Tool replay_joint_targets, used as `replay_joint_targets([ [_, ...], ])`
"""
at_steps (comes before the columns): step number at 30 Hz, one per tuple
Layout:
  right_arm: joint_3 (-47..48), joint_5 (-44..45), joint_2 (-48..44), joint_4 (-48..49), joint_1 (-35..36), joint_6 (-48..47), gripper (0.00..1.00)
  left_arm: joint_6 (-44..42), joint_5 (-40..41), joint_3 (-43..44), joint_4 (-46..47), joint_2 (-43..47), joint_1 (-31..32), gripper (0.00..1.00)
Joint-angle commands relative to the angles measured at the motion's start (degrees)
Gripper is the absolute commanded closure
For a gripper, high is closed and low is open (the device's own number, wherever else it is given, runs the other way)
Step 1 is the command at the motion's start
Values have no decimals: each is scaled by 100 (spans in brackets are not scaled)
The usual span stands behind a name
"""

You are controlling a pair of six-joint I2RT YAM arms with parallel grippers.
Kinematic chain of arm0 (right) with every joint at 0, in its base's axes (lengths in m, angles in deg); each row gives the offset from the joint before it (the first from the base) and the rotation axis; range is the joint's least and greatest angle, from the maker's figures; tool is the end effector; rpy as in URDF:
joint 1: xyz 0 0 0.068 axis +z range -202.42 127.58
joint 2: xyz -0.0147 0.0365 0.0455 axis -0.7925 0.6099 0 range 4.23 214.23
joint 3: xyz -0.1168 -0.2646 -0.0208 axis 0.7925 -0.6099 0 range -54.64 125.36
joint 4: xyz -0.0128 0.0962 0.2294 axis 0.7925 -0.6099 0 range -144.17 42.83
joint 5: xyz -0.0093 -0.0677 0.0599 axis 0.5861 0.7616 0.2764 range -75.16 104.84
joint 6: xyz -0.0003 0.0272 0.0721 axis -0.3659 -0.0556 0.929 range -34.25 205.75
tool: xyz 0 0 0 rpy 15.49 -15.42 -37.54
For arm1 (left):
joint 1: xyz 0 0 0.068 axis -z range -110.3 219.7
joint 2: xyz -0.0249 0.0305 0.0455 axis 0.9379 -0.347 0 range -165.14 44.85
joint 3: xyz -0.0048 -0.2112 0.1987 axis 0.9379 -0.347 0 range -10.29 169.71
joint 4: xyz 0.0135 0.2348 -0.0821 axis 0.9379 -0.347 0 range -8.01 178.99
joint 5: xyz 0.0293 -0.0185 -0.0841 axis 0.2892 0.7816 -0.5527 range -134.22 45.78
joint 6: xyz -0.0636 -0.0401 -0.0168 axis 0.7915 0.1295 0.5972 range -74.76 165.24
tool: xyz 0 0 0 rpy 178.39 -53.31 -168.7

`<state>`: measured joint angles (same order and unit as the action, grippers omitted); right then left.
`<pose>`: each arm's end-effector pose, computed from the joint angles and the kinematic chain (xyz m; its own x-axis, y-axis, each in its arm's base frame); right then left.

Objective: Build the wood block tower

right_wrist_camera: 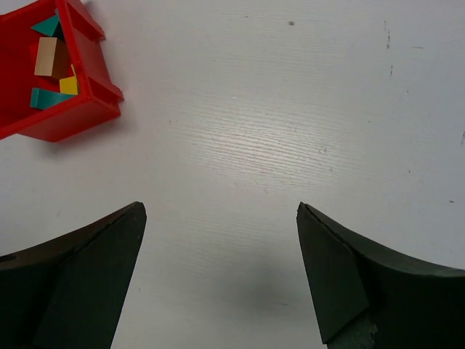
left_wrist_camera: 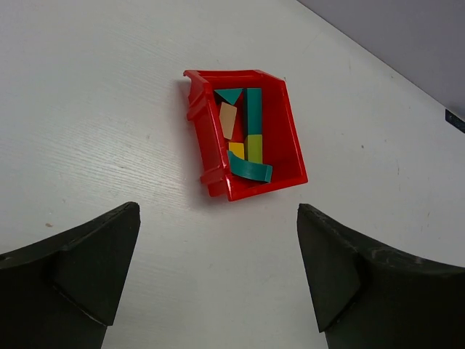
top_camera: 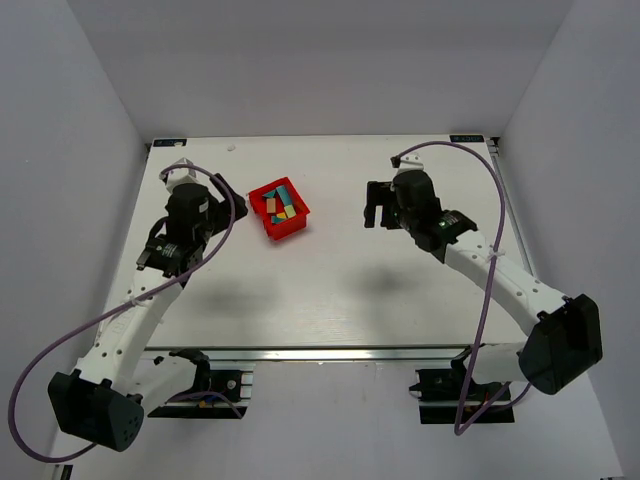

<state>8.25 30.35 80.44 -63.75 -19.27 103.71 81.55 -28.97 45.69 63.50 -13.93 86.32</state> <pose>0.2700 0.1554 0.3237 -0.4996 0.0287 -0.8658 -0.1878 0.9721 0.1406 0.2247 -0.0490 0.3380 -0.3980 -0.4774 -0.7834 -0.2254 0.8786 -0.4209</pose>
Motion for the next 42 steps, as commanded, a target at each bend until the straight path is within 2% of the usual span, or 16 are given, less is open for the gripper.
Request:
replay_joint_targets([
  [1, 83, 409, -395, 14, 25, 278, 11, 69, -101, 26, -17, -9, 16, 2],
  [6, -443, 128, -817, 662, 17, 164, 11, 182, -249, 167, -79, -414, 25, 2],
  [9, -725, 321, -967, 753, 16, 278, 11, 280, -329, 184, 53, -677, 34, 2],
  [15, -779, 585, -1011, 428, 8, 323, 11, 552, -549, 501, 141, -1686, 43, 2],
  [19, -805, 1066, -976, 103, 8, 436, 11, 684, -645, 764, 448, -2356, 52, 2],
  [22, -805, 1288, -958, -99, -19, 507, 11, 876, -488, 1079, 371, -2962, 52, 4],
  [25, -822, 1402, -976, -188, -27, 516, 11, 939, -241, 1256, 247, -3453, 43, 12],
  [26, -831, 1437, -985, -205, -36, 516, 11, 956, -285, 1292, 282, -3551, 43, 18],
  [29, -866, 1639, -958, -232, -54, 516, 10, 1000, -312, 1266, 492, -3903, 52, 23],
  [30, -858, 1692, -932, -258, -54, 507, 11, 1000, -294, 1292, 528, -4000, 52, 30],
  [32, -840, 1719, -915, -302, -63, 455, 11, 939, -233, 1440, 554, -4237, 60, 37],
  [33, -840, 1762, -906, -328, -63, 437, 11, 913, -215, 1494, 572, -4307, 52, 46],
  [36, -875, 1946, -888, -390, -63, 419, 11, 676, -154, 1739, 599, -4527, 52, 60],
  [37, -884, 1982, -888, -425, -63, 419, 11, 510, -145, 1819, 555, -4571, 52, 71],
  [42, -893, 2184, -888, -539, -71, 411, 11, -299, -329, 2371, 563, -4721, 52, 94],
])
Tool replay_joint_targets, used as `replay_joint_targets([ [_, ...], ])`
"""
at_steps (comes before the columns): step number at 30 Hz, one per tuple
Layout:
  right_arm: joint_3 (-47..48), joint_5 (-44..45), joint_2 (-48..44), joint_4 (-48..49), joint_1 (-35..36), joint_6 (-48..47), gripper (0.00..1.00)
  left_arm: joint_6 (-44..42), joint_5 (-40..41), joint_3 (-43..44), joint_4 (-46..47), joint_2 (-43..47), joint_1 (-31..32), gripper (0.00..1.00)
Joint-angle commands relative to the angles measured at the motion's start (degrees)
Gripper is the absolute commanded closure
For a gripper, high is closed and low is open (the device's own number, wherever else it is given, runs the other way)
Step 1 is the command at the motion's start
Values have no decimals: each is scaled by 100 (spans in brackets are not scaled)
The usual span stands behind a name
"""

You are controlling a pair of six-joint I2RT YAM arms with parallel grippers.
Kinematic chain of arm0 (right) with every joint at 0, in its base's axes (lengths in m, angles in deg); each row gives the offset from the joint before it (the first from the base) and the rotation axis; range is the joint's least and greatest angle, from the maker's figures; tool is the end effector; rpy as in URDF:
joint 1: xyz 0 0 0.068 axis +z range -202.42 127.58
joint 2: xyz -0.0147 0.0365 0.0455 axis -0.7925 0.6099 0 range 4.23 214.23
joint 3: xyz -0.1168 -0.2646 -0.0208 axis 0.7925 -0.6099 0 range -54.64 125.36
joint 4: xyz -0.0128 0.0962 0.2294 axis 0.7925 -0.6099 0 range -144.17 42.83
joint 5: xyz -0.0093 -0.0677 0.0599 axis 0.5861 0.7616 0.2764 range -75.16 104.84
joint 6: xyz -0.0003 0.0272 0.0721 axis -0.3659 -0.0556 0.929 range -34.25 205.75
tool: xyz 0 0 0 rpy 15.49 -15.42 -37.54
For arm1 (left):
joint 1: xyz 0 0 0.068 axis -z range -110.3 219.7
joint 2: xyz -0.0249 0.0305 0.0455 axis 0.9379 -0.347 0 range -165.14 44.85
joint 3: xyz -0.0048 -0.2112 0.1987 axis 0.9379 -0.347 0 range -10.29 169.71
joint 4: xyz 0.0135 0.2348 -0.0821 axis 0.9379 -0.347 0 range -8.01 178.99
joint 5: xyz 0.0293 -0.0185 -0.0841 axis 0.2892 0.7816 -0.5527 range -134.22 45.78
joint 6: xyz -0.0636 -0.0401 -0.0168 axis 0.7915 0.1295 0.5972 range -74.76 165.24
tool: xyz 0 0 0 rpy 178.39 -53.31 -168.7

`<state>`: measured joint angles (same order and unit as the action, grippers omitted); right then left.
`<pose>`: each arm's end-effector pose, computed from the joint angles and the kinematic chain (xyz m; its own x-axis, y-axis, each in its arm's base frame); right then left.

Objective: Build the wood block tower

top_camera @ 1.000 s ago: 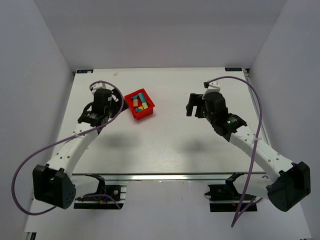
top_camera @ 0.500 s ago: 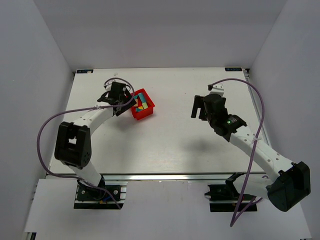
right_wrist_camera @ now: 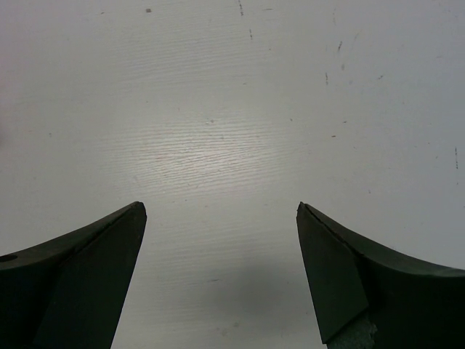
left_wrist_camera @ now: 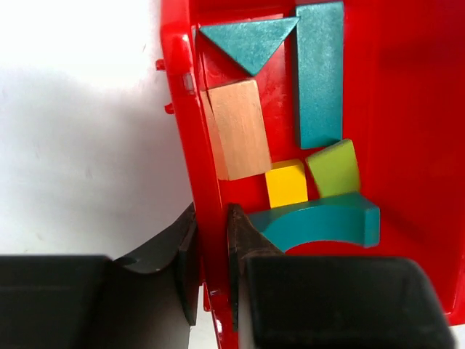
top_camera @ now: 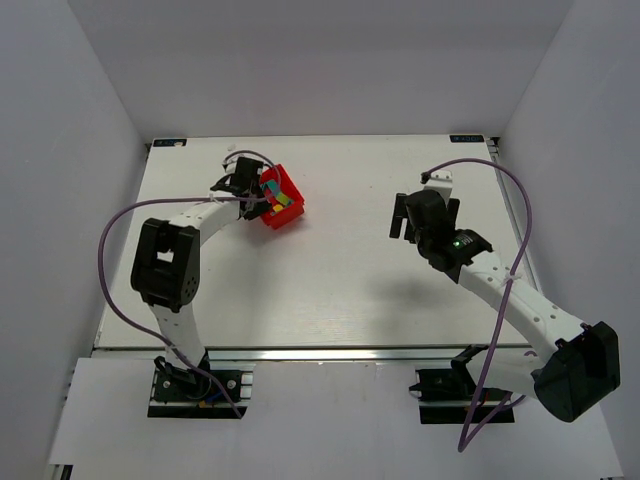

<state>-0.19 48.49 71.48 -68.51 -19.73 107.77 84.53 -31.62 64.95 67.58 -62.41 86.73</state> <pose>0.2357 0.1081 0.3083 -0.4616 0.0747 -0.8839 0.1182 0.9927 0.0221 0.4002 -0.1076 0.1997 -0.6967 -0.4329 -0.5720 -0.3612 0.9006 -0.2416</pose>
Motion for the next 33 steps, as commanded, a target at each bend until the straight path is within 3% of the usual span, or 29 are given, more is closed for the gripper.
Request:
replay_joint_targets([
  [1, -58, 379, 8, -63, -26, -5, 11, -1050, -213, 543, 181, 118, 10, 100],
  [4, -93, 441, -1, -80, -26, -75, 11, -1921, -564, 1095, 85, 4, 19, 100],
  [6, -111, 502, -1, -115, -26, -119, 11, -2871, -1214, 1456, -134, -206, 10, 100],
  [9, -119, 572, -27, -186, -26, -207, 11, -4206, -1927, 2711, -1318, -619, 54, 100],
  [10, -137, 607, -44, -195, -26, -242, 11, -4706, -1919, 3411, -2009, -934, 54, 100],
  [13, -216, 818, -106, -125, -26, -391, 11, -5236, -1061, 4014, -2569, -1147, 107, 100],
  [19, -225, 1328, -80, -98, -34, -435, 11, -6467, 530, 3674, -2078, -761, 265, 100],
  [28, -146, 1671, 228, -203, -34, -541, 11, -8892, 928, 2891, -1041, -462, 590, 100],
  [32, -111, 1978, 386, -388, -34, -480, 11, -9684, 1584, 2470, -594, -383, 678, 100],
  [33, -119, 1996, 395, -414, -34, -462, 11, -9860, 1805, 2312, -105, -340, 704, 100],
])
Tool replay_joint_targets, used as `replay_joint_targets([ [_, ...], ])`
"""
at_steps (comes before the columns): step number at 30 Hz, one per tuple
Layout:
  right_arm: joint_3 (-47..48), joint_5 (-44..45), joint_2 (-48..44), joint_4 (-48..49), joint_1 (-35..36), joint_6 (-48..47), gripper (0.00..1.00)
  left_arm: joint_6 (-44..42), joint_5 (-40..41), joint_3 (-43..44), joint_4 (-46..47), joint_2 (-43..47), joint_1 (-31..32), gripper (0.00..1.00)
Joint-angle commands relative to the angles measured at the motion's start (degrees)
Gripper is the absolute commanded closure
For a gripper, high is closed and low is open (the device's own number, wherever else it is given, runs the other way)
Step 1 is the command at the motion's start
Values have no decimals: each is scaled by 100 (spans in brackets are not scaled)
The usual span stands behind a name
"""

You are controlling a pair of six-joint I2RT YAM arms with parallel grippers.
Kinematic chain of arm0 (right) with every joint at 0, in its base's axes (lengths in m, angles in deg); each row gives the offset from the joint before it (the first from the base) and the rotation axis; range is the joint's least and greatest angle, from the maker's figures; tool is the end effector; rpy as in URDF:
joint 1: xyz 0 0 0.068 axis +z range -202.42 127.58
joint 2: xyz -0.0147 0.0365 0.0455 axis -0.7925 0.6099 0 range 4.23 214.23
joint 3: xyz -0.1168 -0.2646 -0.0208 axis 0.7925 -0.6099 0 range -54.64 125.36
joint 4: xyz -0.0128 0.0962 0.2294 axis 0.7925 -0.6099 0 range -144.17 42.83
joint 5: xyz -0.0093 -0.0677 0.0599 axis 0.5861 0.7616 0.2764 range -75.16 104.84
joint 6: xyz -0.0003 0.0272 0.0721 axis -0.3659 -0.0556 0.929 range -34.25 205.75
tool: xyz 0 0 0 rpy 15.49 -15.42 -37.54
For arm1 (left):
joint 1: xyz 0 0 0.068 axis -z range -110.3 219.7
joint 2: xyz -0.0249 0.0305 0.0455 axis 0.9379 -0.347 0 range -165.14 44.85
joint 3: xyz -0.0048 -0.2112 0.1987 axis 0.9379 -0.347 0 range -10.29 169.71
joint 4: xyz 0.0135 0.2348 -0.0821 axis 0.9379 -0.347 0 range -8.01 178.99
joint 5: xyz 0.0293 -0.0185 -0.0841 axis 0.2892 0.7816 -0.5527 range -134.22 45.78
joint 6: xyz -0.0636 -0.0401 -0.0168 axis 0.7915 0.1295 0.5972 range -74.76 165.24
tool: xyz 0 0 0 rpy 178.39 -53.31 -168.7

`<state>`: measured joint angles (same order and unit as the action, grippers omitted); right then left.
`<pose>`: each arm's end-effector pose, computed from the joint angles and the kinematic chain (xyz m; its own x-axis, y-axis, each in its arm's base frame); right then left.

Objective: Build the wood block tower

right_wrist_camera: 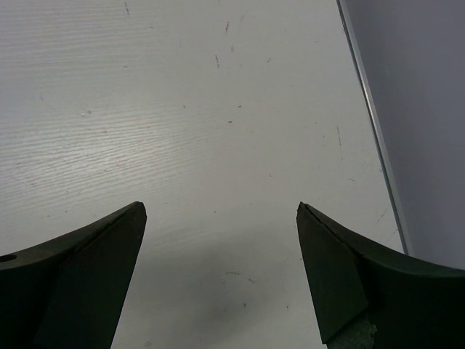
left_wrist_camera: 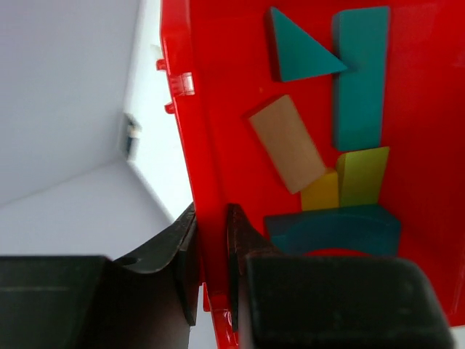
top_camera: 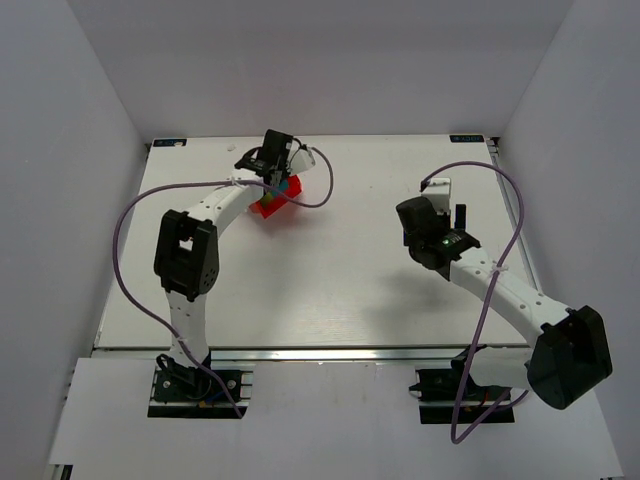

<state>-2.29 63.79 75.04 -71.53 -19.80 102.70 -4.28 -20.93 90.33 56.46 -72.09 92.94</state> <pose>0.2389 0.0942 0.2835 -0.5149 -0.1022 -0.8511 0.2741 0.9211 -0.2764 0.4470 -0.1637 0.2560 -0.3553 0.9130 -0.2007 0.6064 0.3885 0.6938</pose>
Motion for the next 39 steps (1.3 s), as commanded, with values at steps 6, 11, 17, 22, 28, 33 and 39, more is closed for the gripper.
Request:
replay_joint_targets([
  [6, 90, 177, 153, -25, -28, 19, 11, -3001, 2013, -2344, 3708, 1200, 400, 100],
  [11, 99, 89, 162, -174, -19, 98, 11, -2572, 1986, -2143, 3289, 1314, 593, 100],
  [17, 90, 80, 4, -280, -10, 177, 11, -3432, 2750, -2687, 4289, 1157, 857, 100],
  [22, 46, 62, -137, -271, -1, 177, 11, -4109, 3199, -2986, 4843, 1051, 1120, 100],
  [28, 11, 62, -234, -315, -1, 177, 11, -4909, 3647, -3364, 5477, 850, 1375, 100],
  [33, 20, 53, -295, -377, 7, 203, 11, -5191, 3814, -3549, 5732, 559, 1595, 100],
  [39, -15, 36, -374, -350, 7, 186, 11, -5235, 3920, -3584, 5758, 339, 1718, 100],
])
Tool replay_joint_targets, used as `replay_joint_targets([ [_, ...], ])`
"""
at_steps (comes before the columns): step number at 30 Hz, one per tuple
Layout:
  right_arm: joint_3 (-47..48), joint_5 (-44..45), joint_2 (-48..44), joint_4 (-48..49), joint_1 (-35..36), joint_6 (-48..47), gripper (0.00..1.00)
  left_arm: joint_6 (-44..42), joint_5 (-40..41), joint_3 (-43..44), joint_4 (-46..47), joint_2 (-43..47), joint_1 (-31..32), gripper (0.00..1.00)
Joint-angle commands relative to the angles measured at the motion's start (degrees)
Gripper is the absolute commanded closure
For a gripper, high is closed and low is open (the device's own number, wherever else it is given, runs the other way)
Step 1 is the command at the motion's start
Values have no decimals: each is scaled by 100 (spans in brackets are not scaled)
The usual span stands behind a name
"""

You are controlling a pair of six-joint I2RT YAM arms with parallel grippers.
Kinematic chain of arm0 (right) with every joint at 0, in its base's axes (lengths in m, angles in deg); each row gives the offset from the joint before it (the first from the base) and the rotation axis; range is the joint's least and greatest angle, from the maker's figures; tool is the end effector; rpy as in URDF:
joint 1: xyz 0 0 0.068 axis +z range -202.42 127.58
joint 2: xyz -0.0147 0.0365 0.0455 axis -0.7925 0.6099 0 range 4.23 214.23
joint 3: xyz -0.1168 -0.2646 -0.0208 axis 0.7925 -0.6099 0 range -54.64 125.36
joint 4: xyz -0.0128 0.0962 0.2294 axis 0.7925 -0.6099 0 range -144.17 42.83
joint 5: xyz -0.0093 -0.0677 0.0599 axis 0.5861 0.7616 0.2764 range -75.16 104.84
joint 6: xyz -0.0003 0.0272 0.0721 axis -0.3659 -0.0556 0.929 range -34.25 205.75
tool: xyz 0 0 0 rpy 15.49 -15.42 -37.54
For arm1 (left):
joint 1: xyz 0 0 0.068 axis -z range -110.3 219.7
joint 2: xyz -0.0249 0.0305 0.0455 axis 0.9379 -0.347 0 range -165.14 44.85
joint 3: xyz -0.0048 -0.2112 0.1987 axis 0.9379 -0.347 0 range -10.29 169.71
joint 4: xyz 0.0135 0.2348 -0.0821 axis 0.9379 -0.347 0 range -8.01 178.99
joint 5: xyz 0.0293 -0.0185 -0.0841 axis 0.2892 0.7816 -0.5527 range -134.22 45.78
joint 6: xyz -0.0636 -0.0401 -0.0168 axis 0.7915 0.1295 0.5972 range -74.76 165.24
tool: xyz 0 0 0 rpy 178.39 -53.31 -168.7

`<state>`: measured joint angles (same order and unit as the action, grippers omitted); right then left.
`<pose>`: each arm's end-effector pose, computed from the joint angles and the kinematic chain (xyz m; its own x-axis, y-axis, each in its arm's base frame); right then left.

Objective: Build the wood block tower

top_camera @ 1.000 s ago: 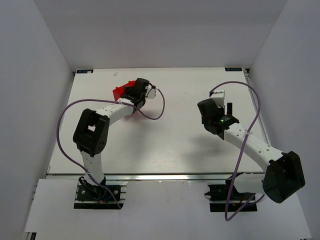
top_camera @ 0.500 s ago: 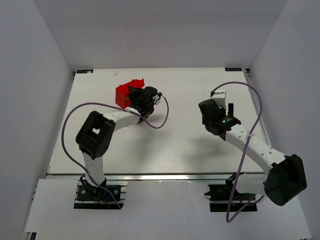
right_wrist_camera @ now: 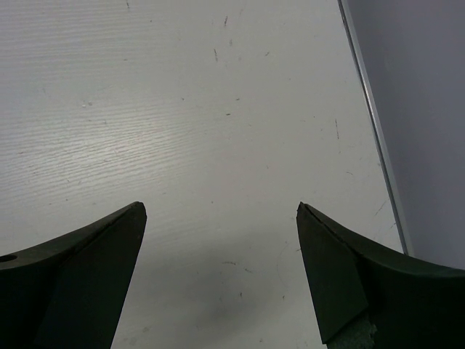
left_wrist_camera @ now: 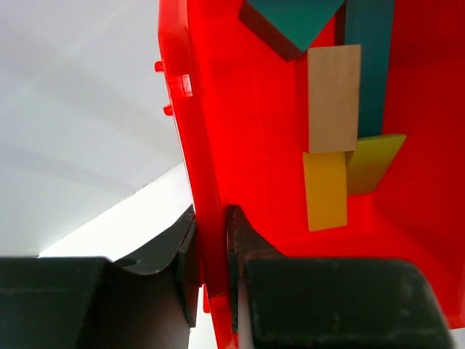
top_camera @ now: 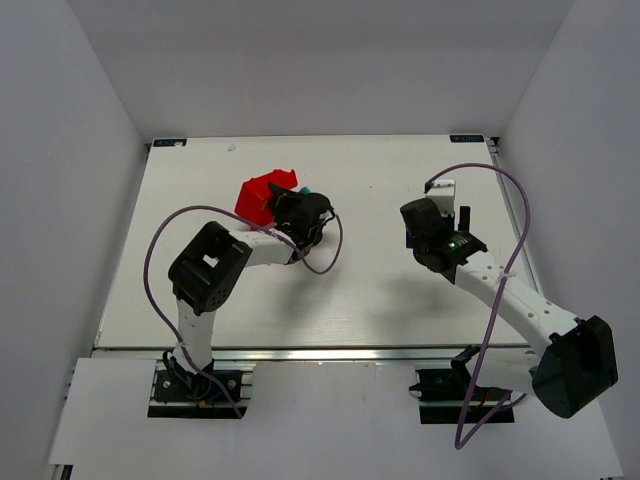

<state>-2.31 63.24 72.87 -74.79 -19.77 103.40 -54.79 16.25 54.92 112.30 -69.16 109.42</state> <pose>0.2296 0.0889 0.2868 -0.5277 -0.0990 -0.8437 0.2680 0.9230 -0.2759 0.3660 -0.2299 0.1902 -0.2270 0.8197 0.5260 0.3763 -0.4243 0.8236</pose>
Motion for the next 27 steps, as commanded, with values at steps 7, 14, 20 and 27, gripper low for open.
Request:
replay_joint_targets([
  [7, -22, 82, -123, -25, -4, 107, 11, -403, 307, -175, 332, -59, 264, 100],
  [14, 5, 38, -88, -60, 5, 98, 11, -535, 396, -158, 446, -191, 404, 100],
  [20, 5, -6, -97, -68, 5, 116, 11, -640, 510, -79, 630, -182, 404, 100],
  [27, 48, -41, -62, -112, 5, 116, 11, -956, 589, -34, 745, -60, 404, 100],
])
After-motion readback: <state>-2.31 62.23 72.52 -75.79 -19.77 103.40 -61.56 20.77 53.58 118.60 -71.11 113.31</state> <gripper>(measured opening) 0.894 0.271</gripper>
